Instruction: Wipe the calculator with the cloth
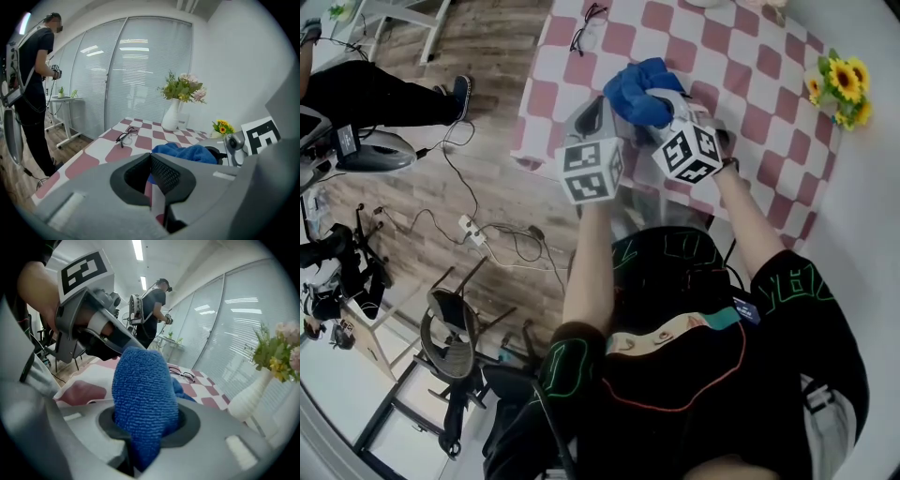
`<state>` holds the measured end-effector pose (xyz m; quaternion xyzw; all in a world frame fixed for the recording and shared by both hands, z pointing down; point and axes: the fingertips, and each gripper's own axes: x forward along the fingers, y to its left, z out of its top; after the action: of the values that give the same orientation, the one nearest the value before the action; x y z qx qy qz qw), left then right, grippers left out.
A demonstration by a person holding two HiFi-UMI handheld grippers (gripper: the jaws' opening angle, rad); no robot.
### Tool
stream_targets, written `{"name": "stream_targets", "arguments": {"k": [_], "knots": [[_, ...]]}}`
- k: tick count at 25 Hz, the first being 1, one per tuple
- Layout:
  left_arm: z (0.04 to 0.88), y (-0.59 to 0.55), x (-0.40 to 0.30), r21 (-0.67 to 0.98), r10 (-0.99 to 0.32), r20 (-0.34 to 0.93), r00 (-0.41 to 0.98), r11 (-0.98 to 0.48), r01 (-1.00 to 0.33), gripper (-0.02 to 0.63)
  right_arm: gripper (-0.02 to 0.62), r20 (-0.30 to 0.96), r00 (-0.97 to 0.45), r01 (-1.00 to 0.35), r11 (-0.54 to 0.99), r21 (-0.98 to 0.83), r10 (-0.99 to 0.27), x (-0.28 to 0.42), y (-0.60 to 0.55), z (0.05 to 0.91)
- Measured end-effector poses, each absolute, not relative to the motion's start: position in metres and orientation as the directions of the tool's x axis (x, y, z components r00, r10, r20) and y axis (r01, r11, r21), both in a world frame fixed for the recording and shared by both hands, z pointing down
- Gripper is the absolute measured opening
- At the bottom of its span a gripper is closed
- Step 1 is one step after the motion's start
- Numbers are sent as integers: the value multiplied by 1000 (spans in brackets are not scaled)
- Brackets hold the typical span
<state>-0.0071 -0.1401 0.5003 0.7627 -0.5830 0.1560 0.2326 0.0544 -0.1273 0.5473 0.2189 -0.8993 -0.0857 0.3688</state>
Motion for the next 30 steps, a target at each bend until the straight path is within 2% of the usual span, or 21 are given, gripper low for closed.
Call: {"name": "stream_targets", "arguments": {"k": [30], "knots": [[463, -156, 1, 150, -855, 438, 277, -235, -960, 11, 120, 632, -682, -312, 928, 204, -368, 63, -55, 541]]}}
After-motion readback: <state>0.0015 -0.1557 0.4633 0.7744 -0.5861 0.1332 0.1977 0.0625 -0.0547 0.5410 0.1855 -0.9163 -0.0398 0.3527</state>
